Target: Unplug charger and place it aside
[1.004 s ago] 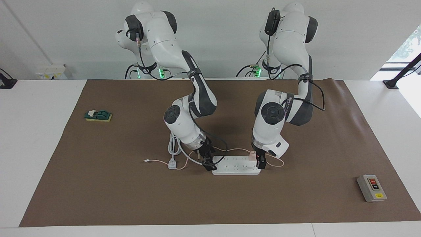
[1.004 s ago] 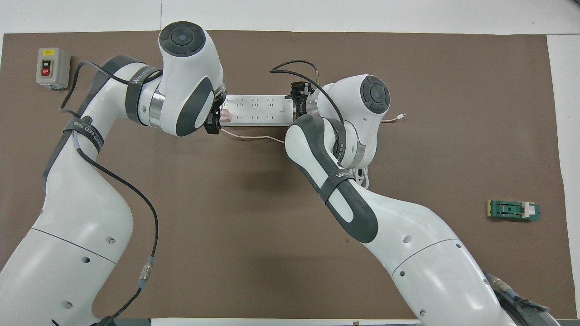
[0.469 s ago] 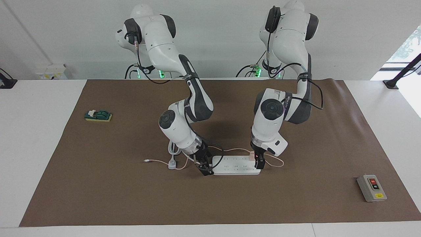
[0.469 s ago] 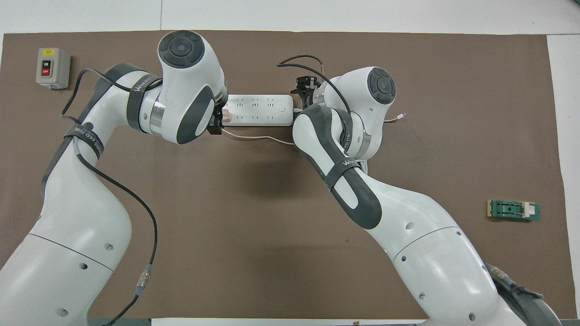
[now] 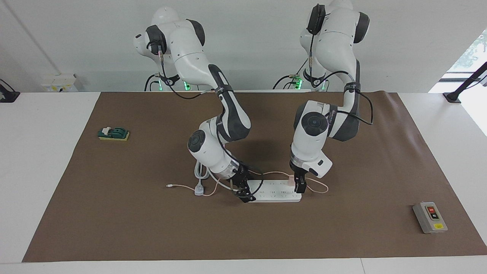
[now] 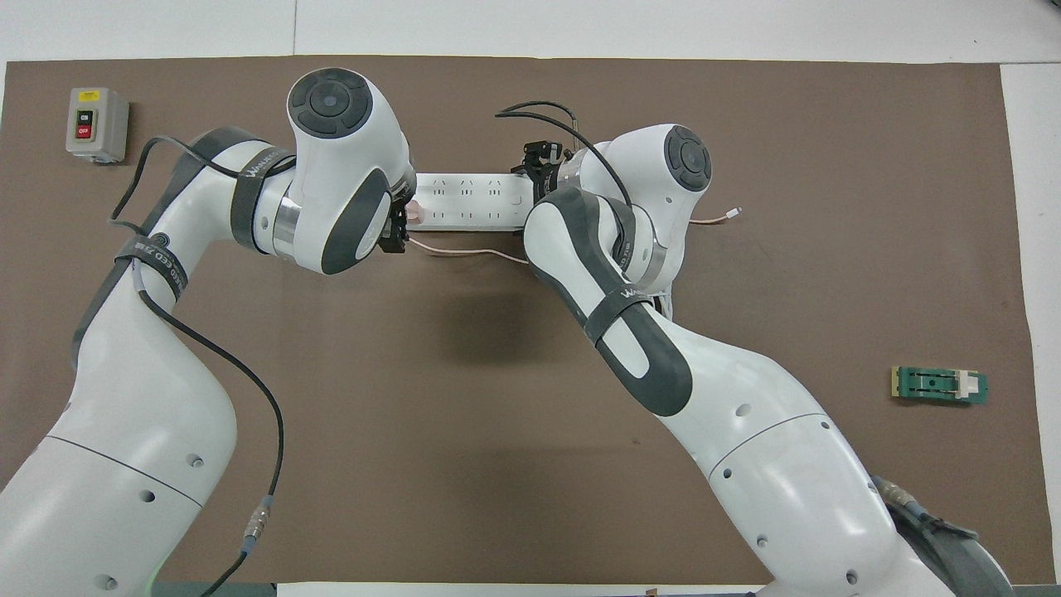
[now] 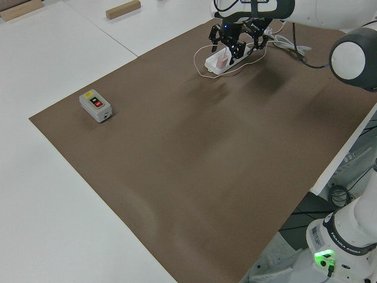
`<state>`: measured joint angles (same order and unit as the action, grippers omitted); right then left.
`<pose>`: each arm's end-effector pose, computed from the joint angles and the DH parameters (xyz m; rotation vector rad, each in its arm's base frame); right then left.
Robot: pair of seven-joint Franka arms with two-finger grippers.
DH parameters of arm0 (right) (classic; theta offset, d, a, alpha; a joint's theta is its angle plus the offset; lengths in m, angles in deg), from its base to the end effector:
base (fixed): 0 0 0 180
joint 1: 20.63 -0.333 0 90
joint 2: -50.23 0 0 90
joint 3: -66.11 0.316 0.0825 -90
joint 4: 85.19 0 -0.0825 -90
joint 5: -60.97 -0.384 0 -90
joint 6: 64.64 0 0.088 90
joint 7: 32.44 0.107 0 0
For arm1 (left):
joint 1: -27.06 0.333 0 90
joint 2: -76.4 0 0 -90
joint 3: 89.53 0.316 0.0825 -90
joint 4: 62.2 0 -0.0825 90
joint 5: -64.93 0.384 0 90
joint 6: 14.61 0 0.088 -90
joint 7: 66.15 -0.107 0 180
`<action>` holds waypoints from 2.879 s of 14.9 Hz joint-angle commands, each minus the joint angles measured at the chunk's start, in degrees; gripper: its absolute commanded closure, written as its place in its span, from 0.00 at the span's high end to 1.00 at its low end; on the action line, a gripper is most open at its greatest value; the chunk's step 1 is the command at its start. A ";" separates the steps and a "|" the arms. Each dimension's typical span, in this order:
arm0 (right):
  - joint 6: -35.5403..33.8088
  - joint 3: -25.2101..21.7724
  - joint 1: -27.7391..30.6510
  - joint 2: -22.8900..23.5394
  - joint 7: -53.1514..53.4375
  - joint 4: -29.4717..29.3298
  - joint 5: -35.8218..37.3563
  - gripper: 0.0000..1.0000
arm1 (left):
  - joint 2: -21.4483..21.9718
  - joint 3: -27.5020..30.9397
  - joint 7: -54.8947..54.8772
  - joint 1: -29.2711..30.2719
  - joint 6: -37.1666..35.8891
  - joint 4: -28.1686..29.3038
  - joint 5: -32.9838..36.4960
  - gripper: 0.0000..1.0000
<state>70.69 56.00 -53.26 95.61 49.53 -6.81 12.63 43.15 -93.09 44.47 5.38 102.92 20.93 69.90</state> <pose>0.6838 0.3282 0.2730 -1.9003 1.8051 0.3909 0.6503 -0.2927 0.3508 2.3363 2.0937 0.0757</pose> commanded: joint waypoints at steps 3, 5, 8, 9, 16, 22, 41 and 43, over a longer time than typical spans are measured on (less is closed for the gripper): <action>-1.12 0.61 1.26 0.76 0.47 -1.03 -4.03 1.00 | 1.61 0.75 0.56 -0.65 2.44 2.92 1.01 1.00; -1.03 0.61 1.35 0.76 0.47 -1.03 -3.87 1.00 | 1.44 0.75 0.56 -0.56 2.88 2.92 1.01 1.00; -1.21 0.53 1.35 1.03 -0.40 -1.12 -0.10 1.00 | 1.35 0.75 0.56 -0.56 2.88 2.92 1.01 1.00; -1.12 0.61 1.35 1.03 -0.58 -1.12 0.17 1.00 | 1.26 0.75 0.56 -0.56 2.88 3.00 1.01 1.00; -0.68 0.70 2.23 2.52 -0.32 -2.70 -1.05 0.44 | 1.17 0.75 0.29 -0.39 2.79 3.36 1.01 1.00; -0.51 0.70 1.79 2.44 -0.23 -2.70 -0.97 0.00 | 1.17 0.75 -0.23 -0.48 2.79 2.92 1.09 0.47; -1.30 0.61 2.84 1.03 -0.32 -2.61 -1.32 0.00 | 5.65 0.93 -8.13 0.05 -12.05 -4.11 -3.65 0.00; -1.38 0.61 2.84 0.42 -0.32 -2.61 -1.23 0.00 | 7.23 1.01 -14.09 0.31 -12.50 -4.11 -3.74 0.00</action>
<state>69.25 56.01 -51.75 96.53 49.59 -7.46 11.42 48.37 -92.68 36.10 5.57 92.15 16.35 67.45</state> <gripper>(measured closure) 0.075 0.687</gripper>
